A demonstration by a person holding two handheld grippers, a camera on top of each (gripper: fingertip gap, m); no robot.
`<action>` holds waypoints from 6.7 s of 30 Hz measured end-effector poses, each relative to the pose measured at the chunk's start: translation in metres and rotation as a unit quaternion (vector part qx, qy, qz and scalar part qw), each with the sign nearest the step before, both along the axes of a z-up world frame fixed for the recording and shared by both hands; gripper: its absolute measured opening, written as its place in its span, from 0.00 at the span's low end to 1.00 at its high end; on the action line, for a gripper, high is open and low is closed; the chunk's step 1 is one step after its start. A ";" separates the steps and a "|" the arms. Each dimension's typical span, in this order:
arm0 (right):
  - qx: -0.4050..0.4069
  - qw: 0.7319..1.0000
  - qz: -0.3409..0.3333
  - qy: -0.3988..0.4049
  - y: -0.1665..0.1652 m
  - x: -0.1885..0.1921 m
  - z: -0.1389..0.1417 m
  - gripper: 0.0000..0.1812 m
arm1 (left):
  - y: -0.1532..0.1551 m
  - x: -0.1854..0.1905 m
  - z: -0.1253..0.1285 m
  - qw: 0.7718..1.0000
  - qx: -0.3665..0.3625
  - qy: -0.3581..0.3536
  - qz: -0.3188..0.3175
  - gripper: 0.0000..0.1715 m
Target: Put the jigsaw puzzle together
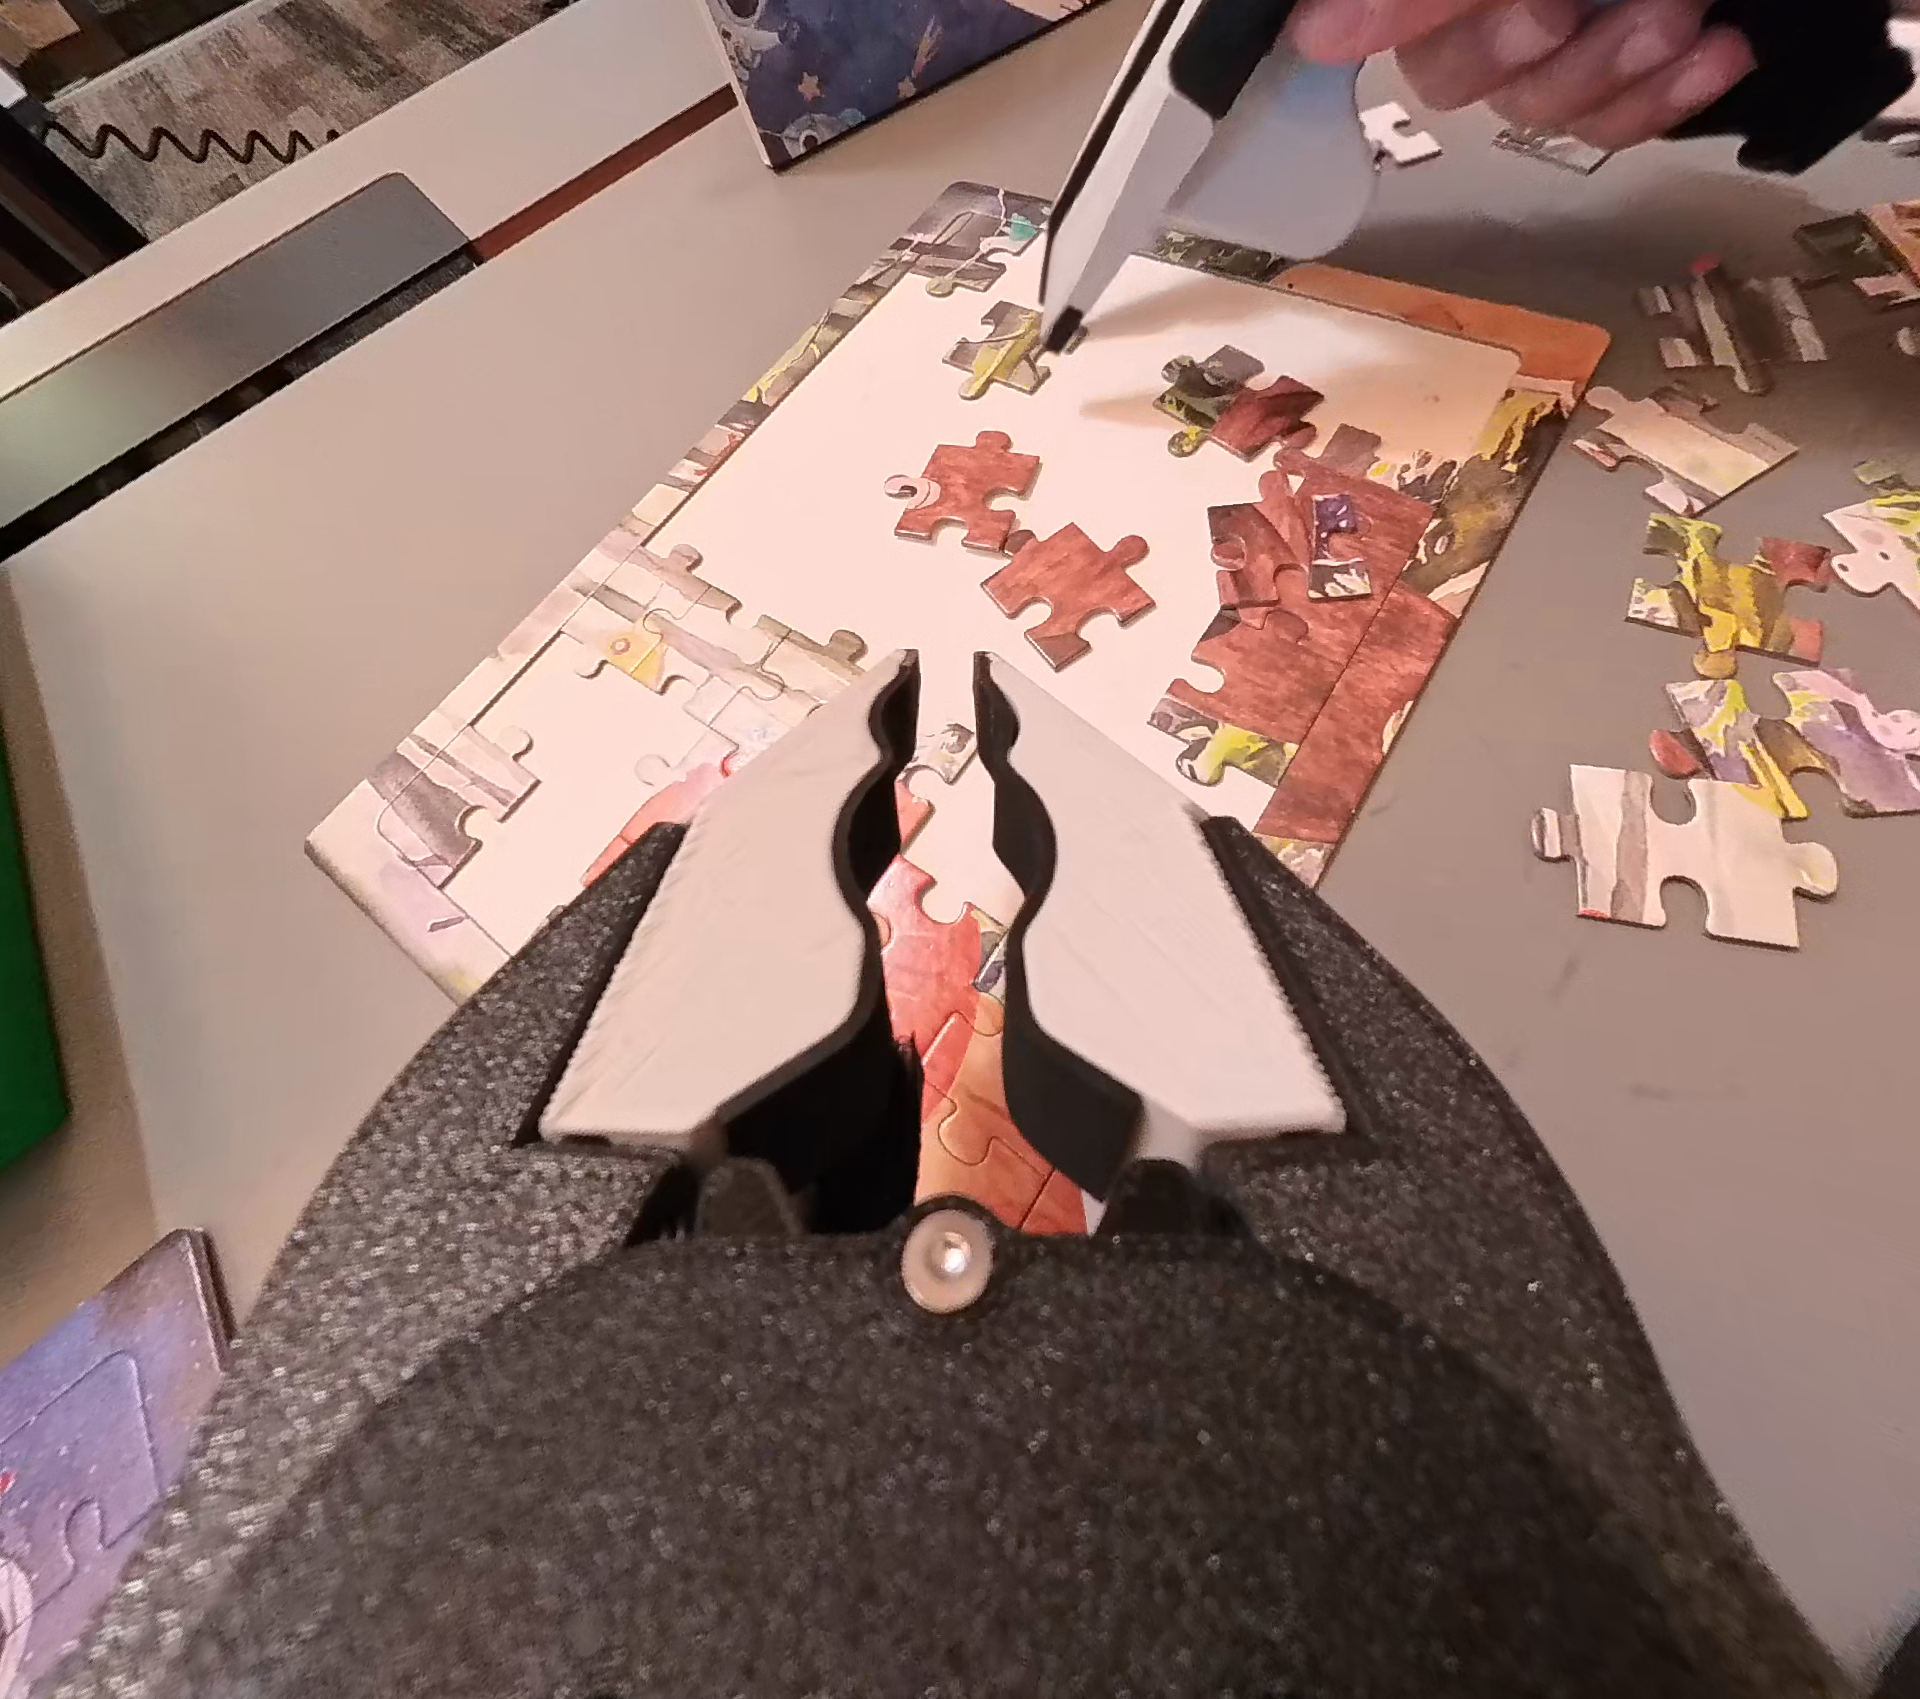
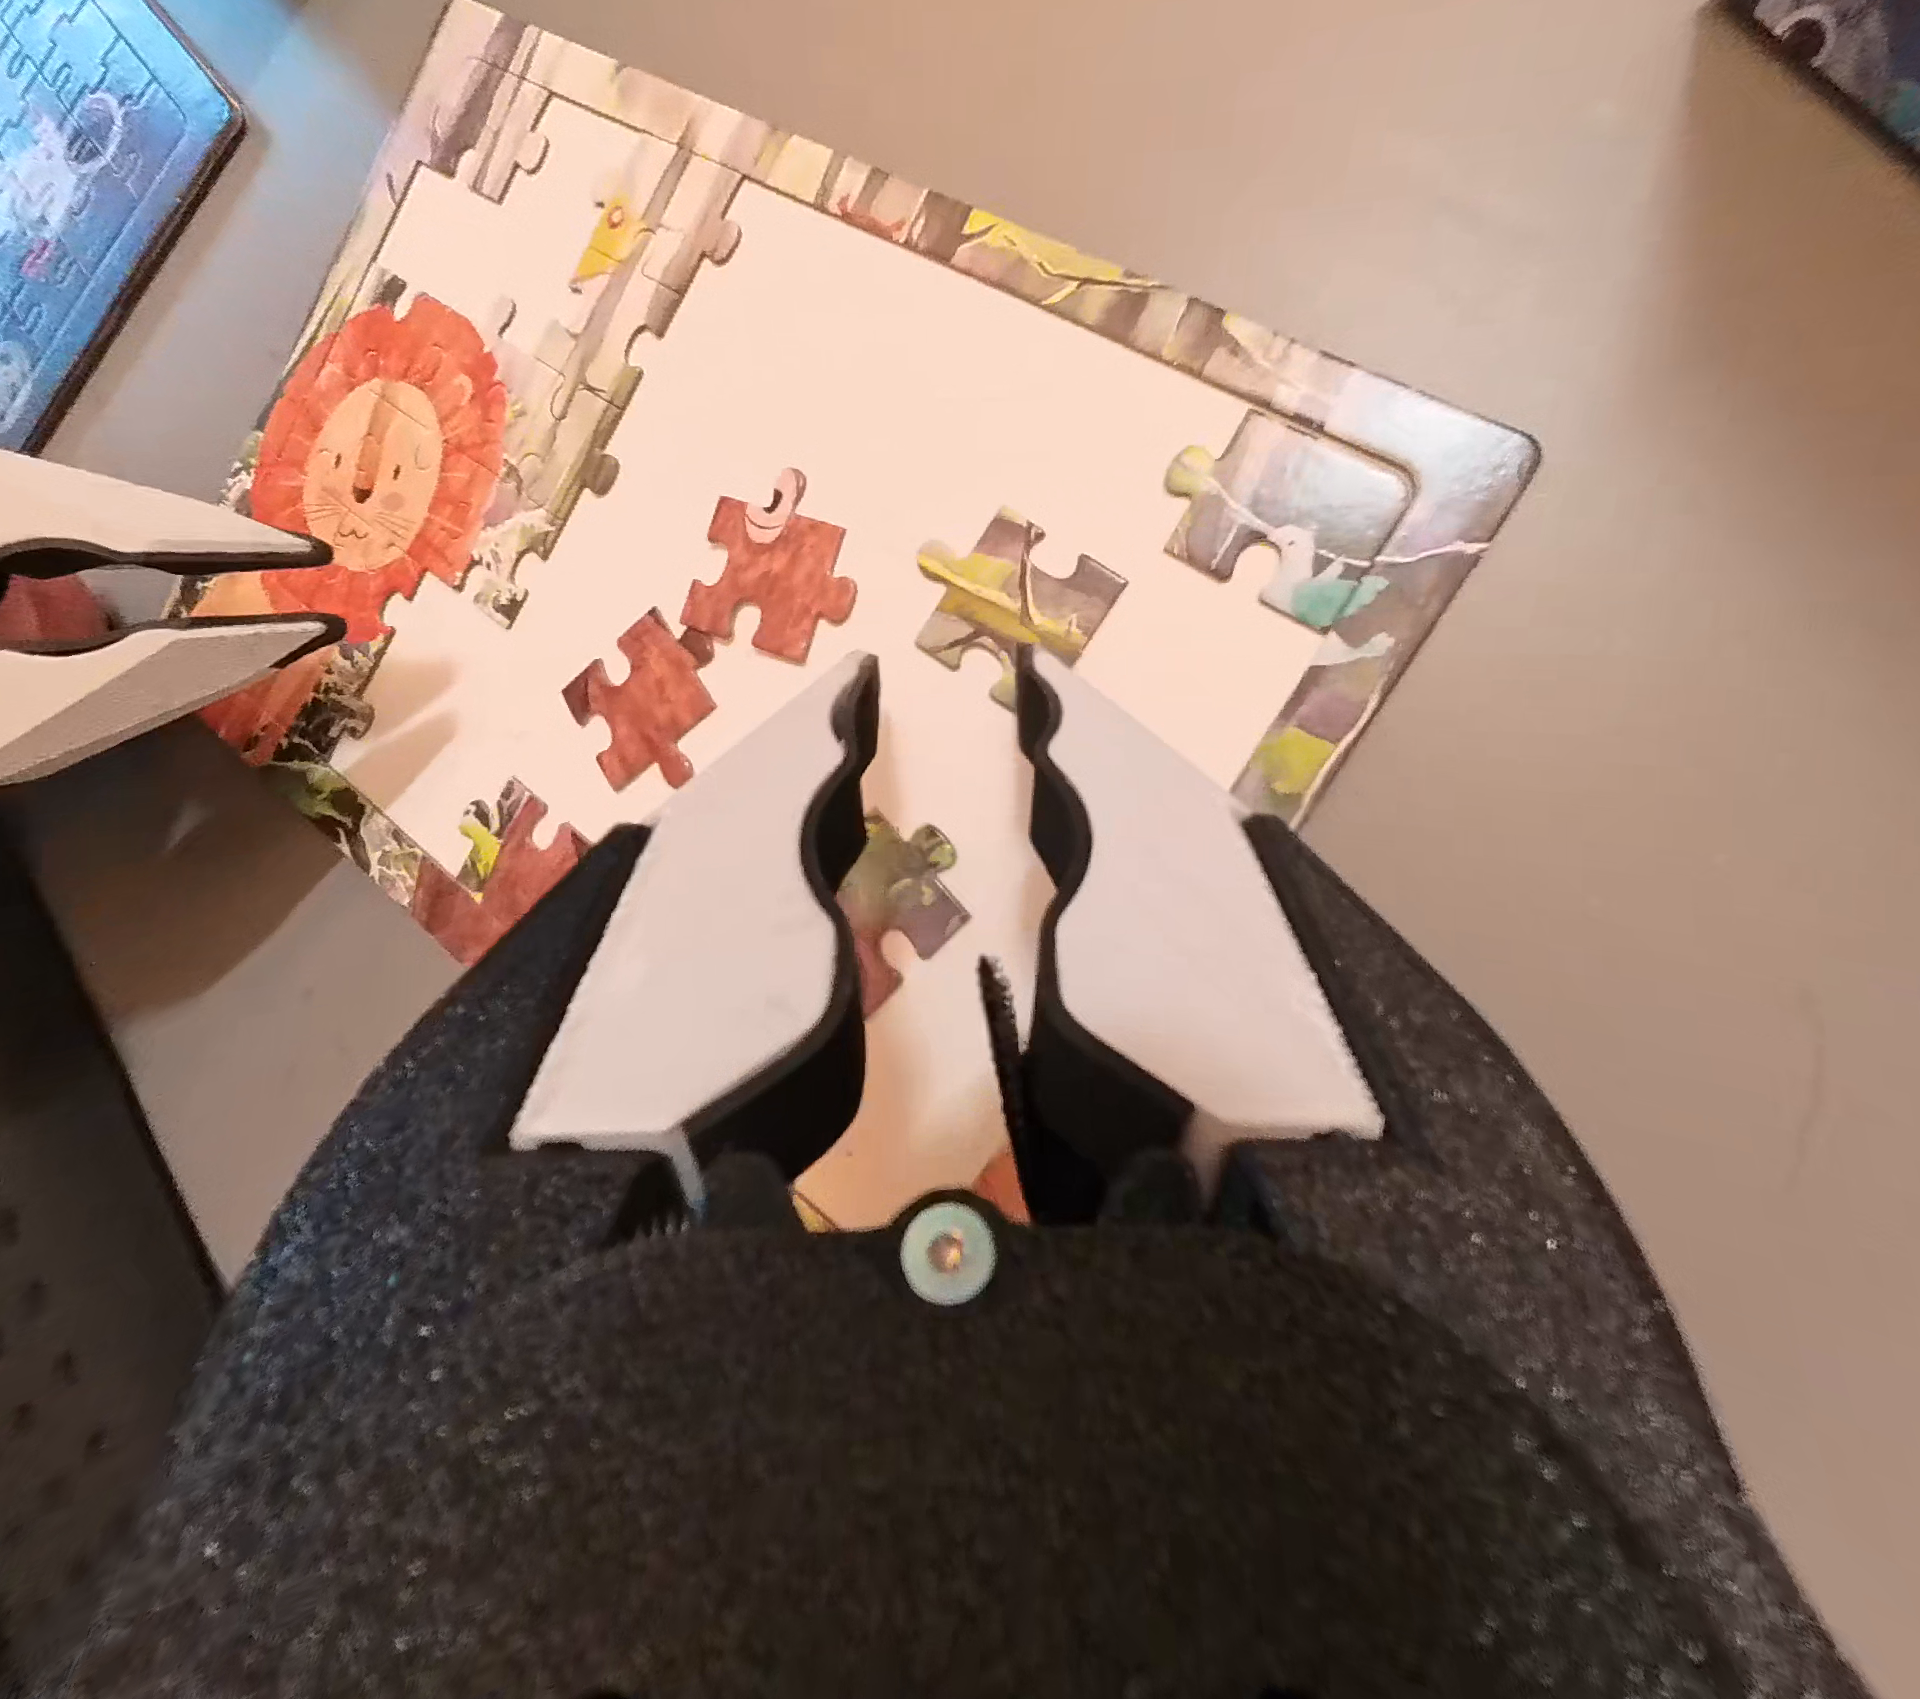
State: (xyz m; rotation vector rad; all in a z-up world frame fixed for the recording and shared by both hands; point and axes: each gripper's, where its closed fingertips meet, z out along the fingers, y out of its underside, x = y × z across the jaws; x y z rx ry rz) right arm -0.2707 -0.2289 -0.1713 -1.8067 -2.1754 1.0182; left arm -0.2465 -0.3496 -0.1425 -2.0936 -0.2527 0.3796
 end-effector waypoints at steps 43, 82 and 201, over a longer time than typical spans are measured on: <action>0.134 0.957 0.250 0.054 -0.010 -0.019 -0.008 0.18 | -0.001 0.000 -0.001 1.000 -0.001 -0.002 -0.003 0.06; 0.035 0.988 -0.143 -0.055 0.015 -0.051 -0.009 0.10 | -0.001 0.001 0.001 1.000 0.008 -0.008 -0.006 0.06; 0.139 0.989 0.012 0.049 0.005 -0.051 -0.005 0.00 | 0.017 0.067 -0.038 0.971 -0.192 0.133 -0.039 0.00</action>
